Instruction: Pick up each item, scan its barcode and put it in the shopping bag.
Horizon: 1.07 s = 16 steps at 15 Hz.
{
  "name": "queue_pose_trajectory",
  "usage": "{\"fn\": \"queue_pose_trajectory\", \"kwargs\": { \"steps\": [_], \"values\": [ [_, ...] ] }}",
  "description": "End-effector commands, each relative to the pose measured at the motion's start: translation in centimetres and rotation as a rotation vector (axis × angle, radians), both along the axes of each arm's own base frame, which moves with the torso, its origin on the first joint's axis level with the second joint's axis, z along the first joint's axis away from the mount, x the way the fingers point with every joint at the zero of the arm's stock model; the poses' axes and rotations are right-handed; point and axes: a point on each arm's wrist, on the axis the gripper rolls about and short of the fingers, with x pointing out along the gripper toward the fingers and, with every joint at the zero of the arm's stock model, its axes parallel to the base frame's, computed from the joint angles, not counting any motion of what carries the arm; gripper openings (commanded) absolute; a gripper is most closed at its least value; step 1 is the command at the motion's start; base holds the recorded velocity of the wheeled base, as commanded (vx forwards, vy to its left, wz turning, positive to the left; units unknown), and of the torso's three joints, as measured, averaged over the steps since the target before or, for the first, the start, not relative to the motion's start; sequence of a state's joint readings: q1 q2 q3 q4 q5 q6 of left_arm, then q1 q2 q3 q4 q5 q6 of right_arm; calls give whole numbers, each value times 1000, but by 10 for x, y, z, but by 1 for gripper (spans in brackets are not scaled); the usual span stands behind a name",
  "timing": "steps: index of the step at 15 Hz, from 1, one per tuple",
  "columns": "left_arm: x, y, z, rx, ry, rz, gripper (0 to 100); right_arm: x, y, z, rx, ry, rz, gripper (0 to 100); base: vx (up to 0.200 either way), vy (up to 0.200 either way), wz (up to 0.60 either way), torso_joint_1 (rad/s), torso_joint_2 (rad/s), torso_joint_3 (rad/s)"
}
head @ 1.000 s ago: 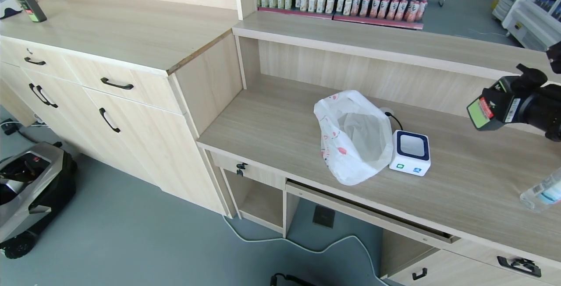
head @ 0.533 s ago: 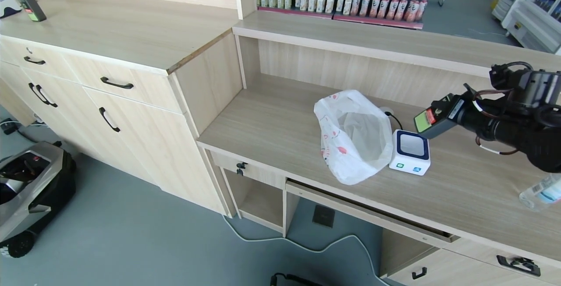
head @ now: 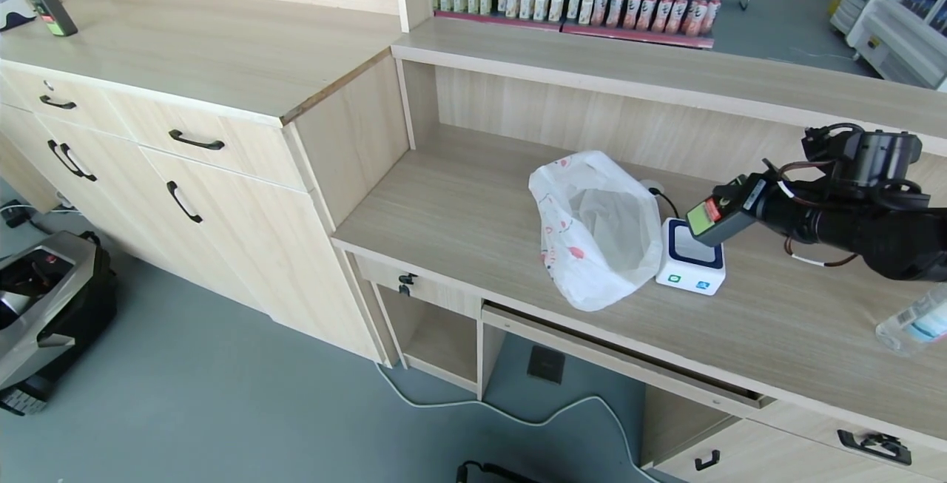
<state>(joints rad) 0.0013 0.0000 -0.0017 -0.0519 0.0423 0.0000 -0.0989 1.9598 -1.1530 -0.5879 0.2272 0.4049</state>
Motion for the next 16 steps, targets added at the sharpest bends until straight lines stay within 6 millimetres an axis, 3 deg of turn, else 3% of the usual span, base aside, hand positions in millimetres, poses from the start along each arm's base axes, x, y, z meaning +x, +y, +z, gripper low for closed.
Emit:
{"fn": "queue_pose_trajectory", "kwargs": {
  "steps": [1,16],
  "values": [
    [0,0,0,0,0,1,100,7,0,-7,-9,8,3,0,0,0,0,0,0,0],
    [0,0,0,0,0,1,100,22,10,-30,-122,-24,56,0,0,0,0,0,0,0]
  ]
}}
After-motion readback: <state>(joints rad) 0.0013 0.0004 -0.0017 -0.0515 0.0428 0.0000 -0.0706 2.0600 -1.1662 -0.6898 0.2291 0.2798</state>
